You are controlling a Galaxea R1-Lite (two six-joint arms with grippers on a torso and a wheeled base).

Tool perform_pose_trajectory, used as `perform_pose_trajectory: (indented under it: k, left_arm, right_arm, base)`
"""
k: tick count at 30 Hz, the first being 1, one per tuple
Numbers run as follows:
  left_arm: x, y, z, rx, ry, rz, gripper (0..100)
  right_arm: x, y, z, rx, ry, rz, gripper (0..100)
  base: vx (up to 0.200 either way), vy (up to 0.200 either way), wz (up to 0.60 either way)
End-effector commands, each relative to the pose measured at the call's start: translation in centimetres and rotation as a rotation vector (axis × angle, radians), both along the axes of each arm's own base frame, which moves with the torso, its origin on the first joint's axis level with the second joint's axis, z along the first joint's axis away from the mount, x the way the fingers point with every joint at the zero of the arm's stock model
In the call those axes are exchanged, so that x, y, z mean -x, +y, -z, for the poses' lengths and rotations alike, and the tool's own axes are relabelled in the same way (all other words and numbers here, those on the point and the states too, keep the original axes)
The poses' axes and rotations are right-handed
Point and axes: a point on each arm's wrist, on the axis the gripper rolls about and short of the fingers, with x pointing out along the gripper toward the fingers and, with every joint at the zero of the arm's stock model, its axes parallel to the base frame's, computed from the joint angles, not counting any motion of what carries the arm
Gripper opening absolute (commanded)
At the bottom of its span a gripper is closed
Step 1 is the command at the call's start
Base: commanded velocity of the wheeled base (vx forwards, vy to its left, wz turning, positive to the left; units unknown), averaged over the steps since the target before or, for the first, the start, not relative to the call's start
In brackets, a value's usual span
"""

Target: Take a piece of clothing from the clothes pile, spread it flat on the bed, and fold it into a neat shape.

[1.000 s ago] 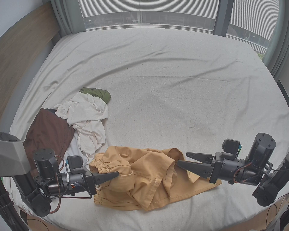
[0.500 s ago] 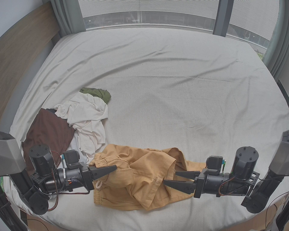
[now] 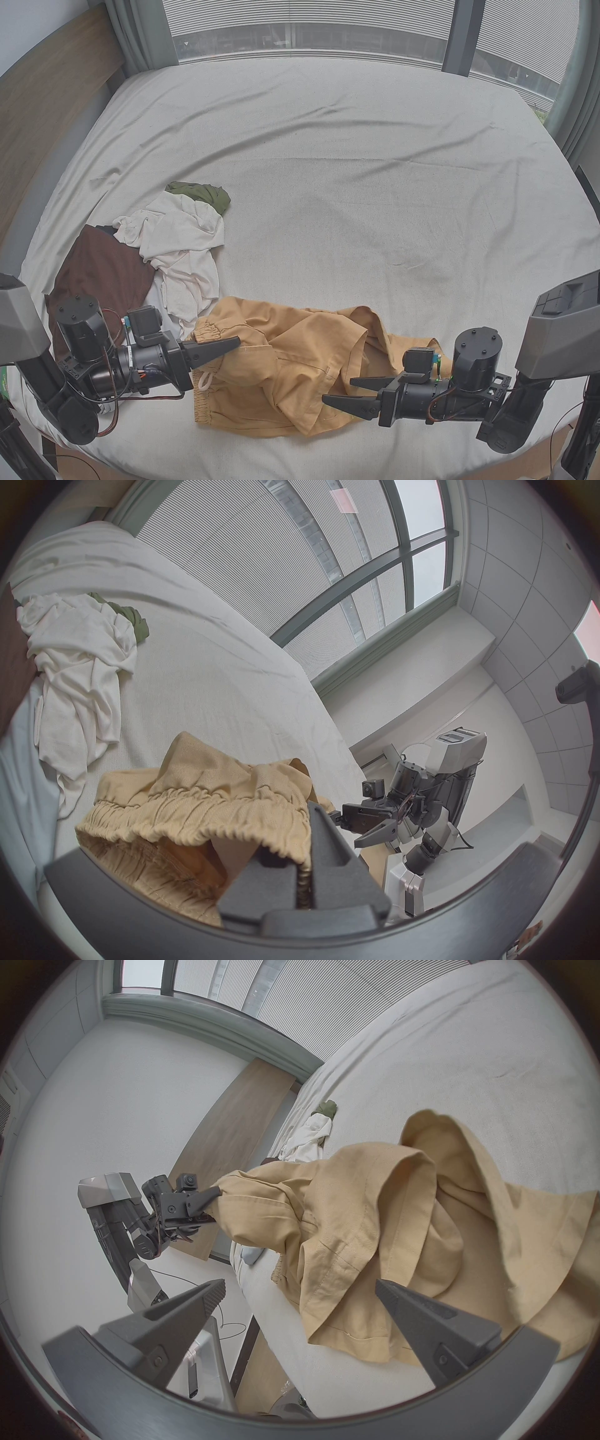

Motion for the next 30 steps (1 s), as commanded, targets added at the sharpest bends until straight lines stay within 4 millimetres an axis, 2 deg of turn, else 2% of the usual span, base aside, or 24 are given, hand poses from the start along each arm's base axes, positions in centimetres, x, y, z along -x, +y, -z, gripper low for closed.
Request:
perform_pose_trajectory:
  k: [1, 6, 16, 26, 30]
  left_arm:
    - [0.0, 0.0, -0.4, 0.006, -0.016, -0.002, 0]
    - [0.0, 0.0, -0.7, 0.01, -0.031, -0.003, 0]
    - [-0.5, -0.1, -1.0, 0.014, -0.053, -0.04, 0]
    - [-1.0, -0.2, -1.2, 0.019, -0.063, -0.054, 0]
    - [-1.1, -0.1, -1.2, 0.02, -0.064, -0.056, 0]
  right_arm:
    - [-0.3, 0.8, 0.8, 0.012, 0.005, 0.003, 100]
    - [-0.8, 1.4, 1.5, 0.02, 0.003, 0.017, 100]
    - [-1.2, 2.5, 1.8, 0.008, -0.01, 0.012, 100]
    - [-0.7, 2.8, 1.5, 0.003, -0.011, -0.009, 100]
    - [-0.5, 2.9, 0.5, -0.018, -0.035, -0.017, 100]
  base:
    - [0.0, 0.0, 0.0]
    - [0.0, 0.0, 0.0]
    - [0.0, 0.0, 0.0]
    - [0.0, 0.0, 0.0]
    - [0.0, 0.0, 0.0]
